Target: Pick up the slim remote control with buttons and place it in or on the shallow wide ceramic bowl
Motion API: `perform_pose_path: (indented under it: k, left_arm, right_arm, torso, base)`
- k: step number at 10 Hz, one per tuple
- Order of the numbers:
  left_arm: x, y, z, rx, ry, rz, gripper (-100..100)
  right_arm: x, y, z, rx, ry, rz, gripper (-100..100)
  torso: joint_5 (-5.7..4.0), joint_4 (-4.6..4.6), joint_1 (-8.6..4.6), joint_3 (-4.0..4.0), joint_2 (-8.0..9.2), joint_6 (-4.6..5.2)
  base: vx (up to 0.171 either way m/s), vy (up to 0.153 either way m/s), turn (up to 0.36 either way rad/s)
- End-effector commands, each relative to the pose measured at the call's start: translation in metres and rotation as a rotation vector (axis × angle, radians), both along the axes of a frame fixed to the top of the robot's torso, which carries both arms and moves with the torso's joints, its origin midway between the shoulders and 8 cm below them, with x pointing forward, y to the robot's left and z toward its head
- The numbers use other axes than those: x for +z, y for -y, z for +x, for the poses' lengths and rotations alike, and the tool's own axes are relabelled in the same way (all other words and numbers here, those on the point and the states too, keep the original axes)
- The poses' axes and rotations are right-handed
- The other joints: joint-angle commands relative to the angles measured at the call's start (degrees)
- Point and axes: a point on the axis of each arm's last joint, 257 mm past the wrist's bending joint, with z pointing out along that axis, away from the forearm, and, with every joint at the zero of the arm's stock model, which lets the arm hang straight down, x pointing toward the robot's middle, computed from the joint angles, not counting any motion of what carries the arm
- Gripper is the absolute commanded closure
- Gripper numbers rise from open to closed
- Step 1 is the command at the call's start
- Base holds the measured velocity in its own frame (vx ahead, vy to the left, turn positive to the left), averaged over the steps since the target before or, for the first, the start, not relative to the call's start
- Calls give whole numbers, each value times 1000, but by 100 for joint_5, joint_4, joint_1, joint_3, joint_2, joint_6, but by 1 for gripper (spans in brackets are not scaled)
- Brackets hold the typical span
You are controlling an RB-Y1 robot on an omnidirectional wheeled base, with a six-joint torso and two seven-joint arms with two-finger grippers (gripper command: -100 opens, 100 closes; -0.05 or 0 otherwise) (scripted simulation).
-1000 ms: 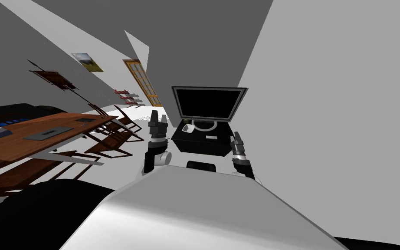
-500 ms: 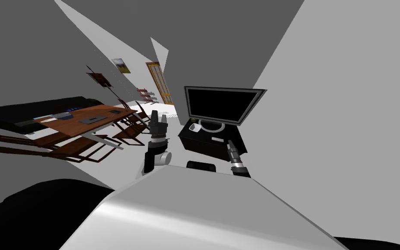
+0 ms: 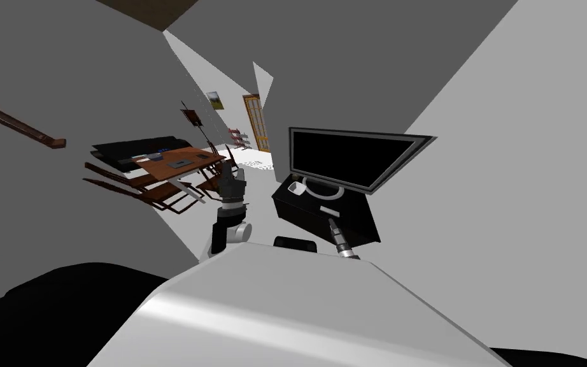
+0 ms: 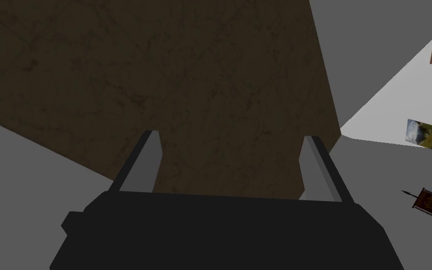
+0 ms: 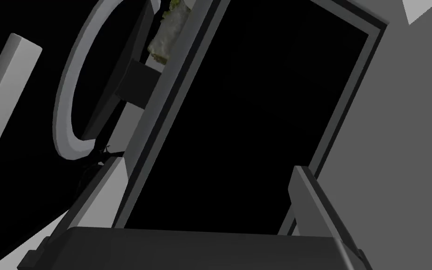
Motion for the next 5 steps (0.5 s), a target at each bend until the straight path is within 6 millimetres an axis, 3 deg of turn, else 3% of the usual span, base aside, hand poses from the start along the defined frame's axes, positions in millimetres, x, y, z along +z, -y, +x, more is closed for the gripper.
perform_pose_path:
  k: [1,2,3,4,5]
  left_arm:
    - [0,0,0,0,0,0,0]
    - [0,0,0,0,0,0,0]
    - [0,0,0,0,0,0,0]
    - [0,0,0,0,0,0,0]
    - [0,0,0,0,0,0,0]
  right_arm:
    - [-20,-3,-19,16,-49,-24,-100]
    - [-48,-3,-39,43,-118,-59,-100]
    - [-49,-3,-40,43,-121,-60,-100]
    - [-71,-4,-59,73,-179,-94,-100]
    - [-77,-1,-63,71,-192,-98,-100]
  torso:
    - [0,0,0,0,0,0]
    - [0,0,0,0,2,4]
    - [0,0,2,1,3,1]
    - [1,1,1,2,5,5]
    - [0,0,0,0,0,1]
  base:
    - [50,-6,274]
    - [46,0,375]
    - [35,-3,204]
    - [50,-3,328]
    - [46,-11,206]
